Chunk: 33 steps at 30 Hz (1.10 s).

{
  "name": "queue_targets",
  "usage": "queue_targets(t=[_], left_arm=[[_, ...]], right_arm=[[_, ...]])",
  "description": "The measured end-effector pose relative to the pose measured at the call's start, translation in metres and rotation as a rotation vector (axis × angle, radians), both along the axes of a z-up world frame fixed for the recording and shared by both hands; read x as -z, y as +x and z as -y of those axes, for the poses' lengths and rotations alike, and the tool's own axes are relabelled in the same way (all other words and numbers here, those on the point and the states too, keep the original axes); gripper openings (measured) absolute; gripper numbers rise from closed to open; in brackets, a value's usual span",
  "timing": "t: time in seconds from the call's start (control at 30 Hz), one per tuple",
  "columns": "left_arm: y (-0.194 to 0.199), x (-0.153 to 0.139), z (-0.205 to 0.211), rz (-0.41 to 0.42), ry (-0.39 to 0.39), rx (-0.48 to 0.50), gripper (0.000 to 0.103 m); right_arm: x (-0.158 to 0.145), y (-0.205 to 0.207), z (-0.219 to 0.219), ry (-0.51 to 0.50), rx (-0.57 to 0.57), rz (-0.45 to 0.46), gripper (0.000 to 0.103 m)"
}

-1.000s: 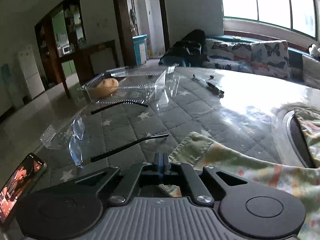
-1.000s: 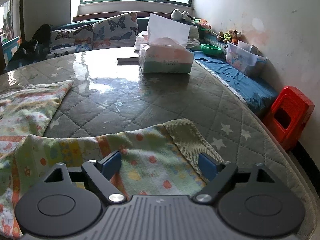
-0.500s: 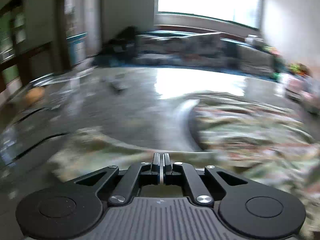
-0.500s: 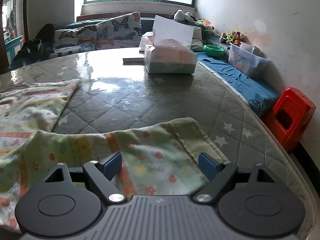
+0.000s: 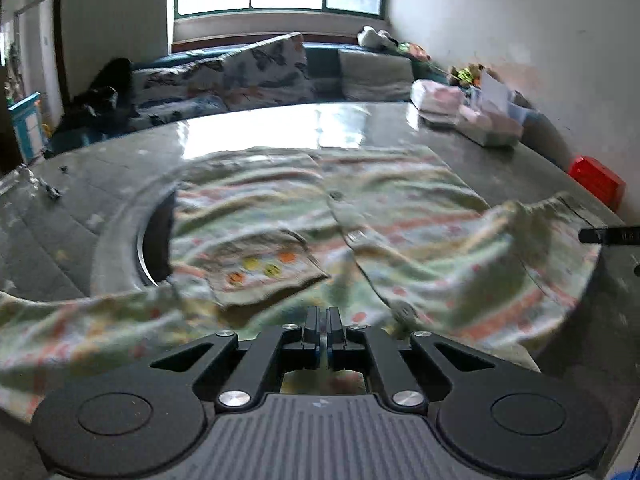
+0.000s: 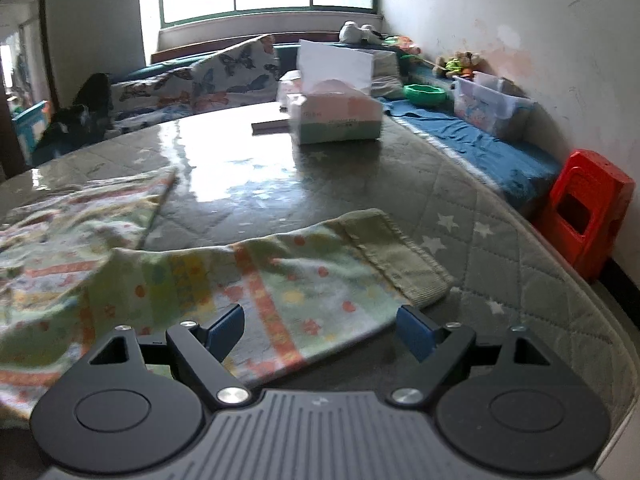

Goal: Fold clothes

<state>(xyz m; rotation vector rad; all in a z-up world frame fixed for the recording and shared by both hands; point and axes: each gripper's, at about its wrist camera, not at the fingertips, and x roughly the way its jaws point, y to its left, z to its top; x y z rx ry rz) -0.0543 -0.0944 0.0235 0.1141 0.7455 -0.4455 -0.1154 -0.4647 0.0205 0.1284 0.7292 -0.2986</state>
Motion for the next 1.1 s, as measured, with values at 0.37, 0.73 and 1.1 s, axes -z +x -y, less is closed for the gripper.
queue_targets(t=[0.37,0.73,1.1], left_arm=[[-0.009,-0.007,-0.009,0.002,-0.050,-0.028,0.005],[-0.008,-0.005,-0.006,-0.009,-0.029,-0.034,0.009],[-0.007,-0.018,0.011,0.016,-0.018,-0.009,0.019]], right_arm=[[-0.002,-0.002,-0.006,-0.012,0.007,0.000,0.085],[0.005,-0.010,0.027,0.015,0.122,0.009,0.081],[0.013,-0.001,0.062,0.032,0.189,0.018,0.065]])
